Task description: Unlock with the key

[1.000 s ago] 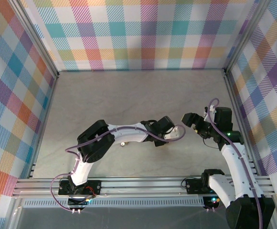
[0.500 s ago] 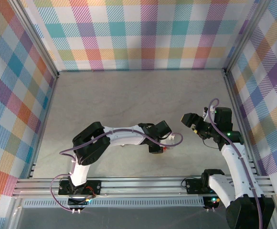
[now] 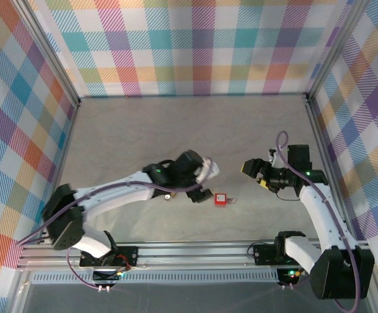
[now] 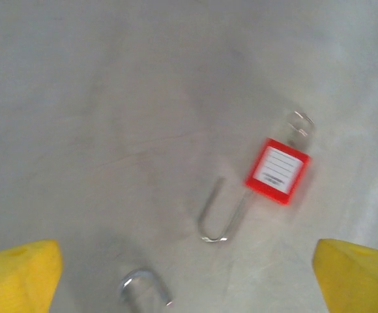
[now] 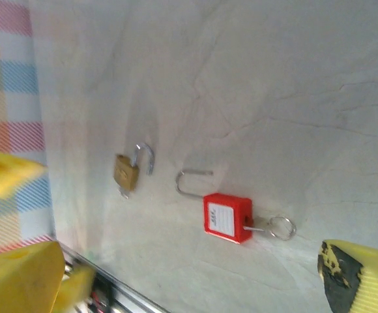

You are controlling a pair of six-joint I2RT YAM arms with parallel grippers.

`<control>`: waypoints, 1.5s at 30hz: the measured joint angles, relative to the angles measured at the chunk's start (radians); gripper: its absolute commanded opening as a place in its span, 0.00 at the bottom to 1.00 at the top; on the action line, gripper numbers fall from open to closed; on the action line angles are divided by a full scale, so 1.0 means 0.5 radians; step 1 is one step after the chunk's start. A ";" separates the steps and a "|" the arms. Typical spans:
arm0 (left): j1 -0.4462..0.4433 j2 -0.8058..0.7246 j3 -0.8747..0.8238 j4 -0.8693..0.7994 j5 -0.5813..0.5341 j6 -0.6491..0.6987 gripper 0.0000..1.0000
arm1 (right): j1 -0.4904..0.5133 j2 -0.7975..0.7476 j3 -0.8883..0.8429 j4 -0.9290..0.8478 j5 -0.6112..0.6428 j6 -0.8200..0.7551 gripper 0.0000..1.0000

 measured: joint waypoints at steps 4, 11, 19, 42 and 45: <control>0.246 -0.343 -0.101 0.005 -0.036 -0.381 1.00 | 0.552 0.287 0.236 -0.137 0.220 -0.232 0.99; 0.328 -0.642 -0.110 -0.184 -0.160 -0.799 1.00 | 1.151 0.791 0.475 -0.253 0.577 -0.760 0.99; 0.349 -0.827 -0.110 -0.378 -0.283 -0.904 1.00 | 1.340 0.993 0.520 -0.350 0.858 -1.579 0.99; 0.385 -0.874 -0.110 -0.512 -0.366 -0.892 1.00 | 1.272 1.574 0.758 -0.219 1.220 -1.703 0.45; 0.394 -0.893 -0.110 -0.529 -0.375 -0.888 1.00 | 1.260 1.594 0.797 -0.230 1.221 -1.572 0.36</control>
